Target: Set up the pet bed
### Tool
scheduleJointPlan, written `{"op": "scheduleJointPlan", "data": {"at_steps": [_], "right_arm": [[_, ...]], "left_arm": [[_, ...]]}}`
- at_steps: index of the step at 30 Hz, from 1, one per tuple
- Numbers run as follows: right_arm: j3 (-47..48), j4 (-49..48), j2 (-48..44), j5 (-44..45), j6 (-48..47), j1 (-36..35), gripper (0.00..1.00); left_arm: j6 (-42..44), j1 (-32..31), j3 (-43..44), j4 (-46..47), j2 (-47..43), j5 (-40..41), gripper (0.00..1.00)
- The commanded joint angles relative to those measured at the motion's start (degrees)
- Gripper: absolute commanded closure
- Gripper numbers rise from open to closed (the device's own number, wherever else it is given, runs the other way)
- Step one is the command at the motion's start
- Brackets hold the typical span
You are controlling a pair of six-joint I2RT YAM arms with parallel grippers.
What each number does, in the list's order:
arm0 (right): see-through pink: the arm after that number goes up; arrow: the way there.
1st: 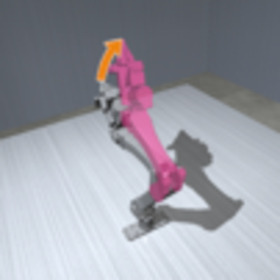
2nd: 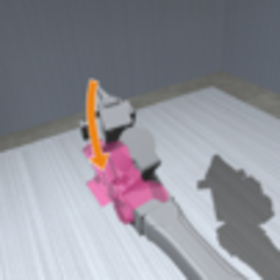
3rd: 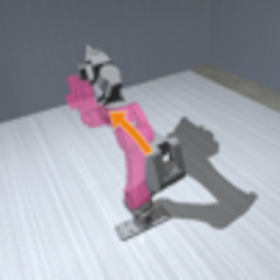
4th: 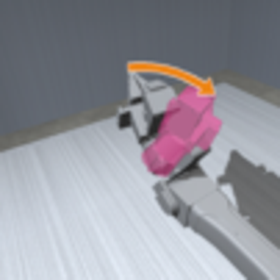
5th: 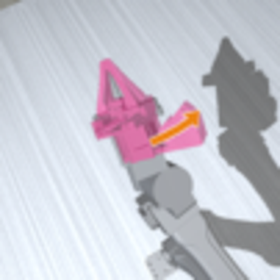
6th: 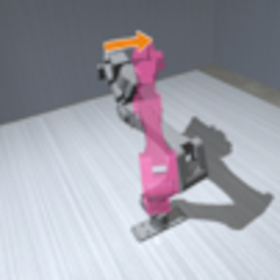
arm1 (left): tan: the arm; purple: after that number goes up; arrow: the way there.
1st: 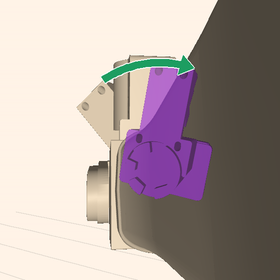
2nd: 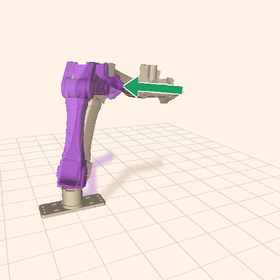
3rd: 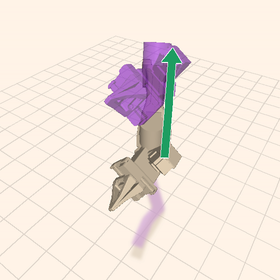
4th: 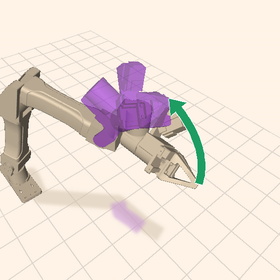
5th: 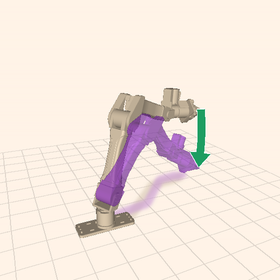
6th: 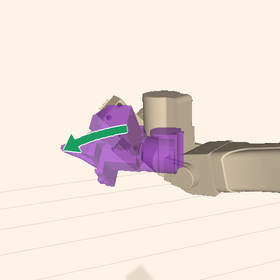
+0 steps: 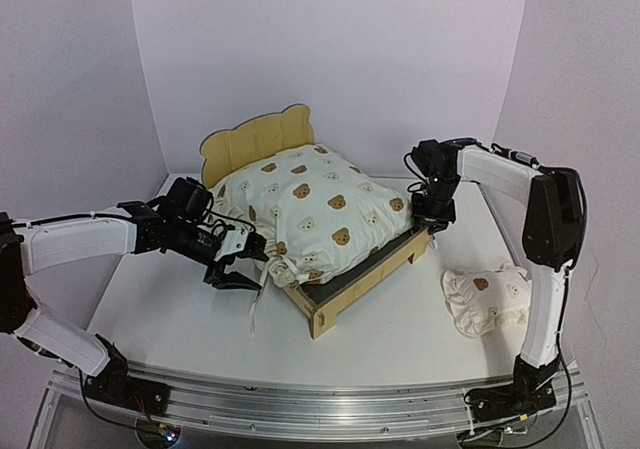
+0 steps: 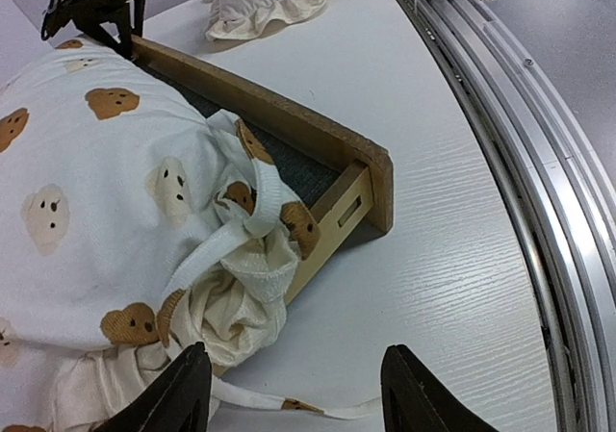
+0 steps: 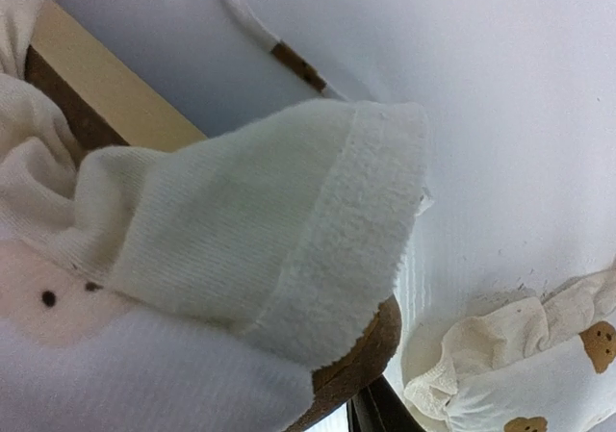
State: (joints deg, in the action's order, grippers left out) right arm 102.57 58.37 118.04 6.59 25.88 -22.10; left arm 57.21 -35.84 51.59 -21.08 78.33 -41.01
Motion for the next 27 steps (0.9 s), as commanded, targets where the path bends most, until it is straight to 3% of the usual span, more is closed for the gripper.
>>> {"op": "scheduleJointPlan", "data": {"at_steps": [1,4,7,12,21,27], "right_arm": [[5.44,-9.28,3.29,-19.42,-19.34,-2.45,0.76],[10.63,-10.37,7.81,-26.51,-23.67,-2.59,0.76],[18.68,-10.37,12.07,-26.5,-25.24,-2.58,0.74],[23.14,-10.38,13.8,-19.29,-23.19,-2.46,0.55],[3.44,-10.2,-6.18,-12.26,-18.88,-2.58,0.35],[-8.32,-10.26,-16.81,-13.53,-17.4,-7.67,0.38]], "left_arm": [[3.68,-1.45,1.77,-0.61,1.22,-1.2,0.38],[6.7,-3.15,1.7,-0.74,2.15,0.63,0.37],[8.41,-3.88,2.23,-0.68,2.97,1.7,0.37],[8.47,-3.98,3.69,-1.13,4.5,5.26,0.38],[7.57,-3.83,2.73,-2.79,4.48,12.75,0.46],[2.77,-3.54,1.96,-0.15,6.65,13.15,0.49]]}}
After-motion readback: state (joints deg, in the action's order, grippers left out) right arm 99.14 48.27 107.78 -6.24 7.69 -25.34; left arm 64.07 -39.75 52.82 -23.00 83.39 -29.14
